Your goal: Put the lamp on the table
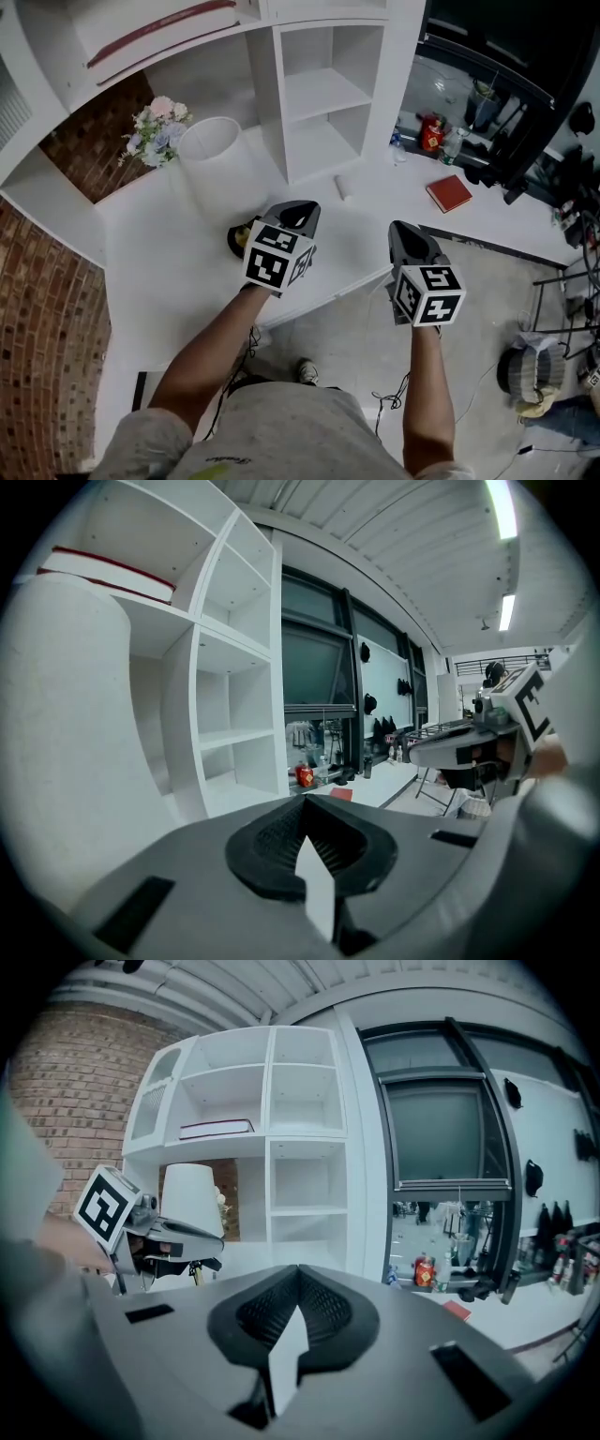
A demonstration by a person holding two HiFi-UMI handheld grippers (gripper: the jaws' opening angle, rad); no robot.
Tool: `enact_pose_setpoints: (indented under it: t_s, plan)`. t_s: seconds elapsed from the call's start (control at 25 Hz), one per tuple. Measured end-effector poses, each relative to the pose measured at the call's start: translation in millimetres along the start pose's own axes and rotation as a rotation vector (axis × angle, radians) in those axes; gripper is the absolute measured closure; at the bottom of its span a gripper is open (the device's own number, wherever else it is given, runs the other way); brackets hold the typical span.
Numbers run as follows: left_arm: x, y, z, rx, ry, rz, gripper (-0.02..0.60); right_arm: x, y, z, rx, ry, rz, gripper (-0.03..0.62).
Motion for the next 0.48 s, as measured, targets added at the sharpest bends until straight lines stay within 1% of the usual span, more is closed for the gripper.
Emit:
enact_pose_setpoints:
  t_s: [0.48]
  plan:
    - [-3.7,-4.9,-0.9,-0.026,-0.001,-0.005,0.586,-3.6,-5.1,-8.6,-0.022,0.015,-0.013,0.591]
Point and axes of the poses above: the fingertips, and each gripper's own axes: y backward along the fingers, z to its left, x out of its underside, the point moved 9 cm from there along y, backward along the fingers, and after that the axes turned 11 degrees about x, right-handed, at the moved point
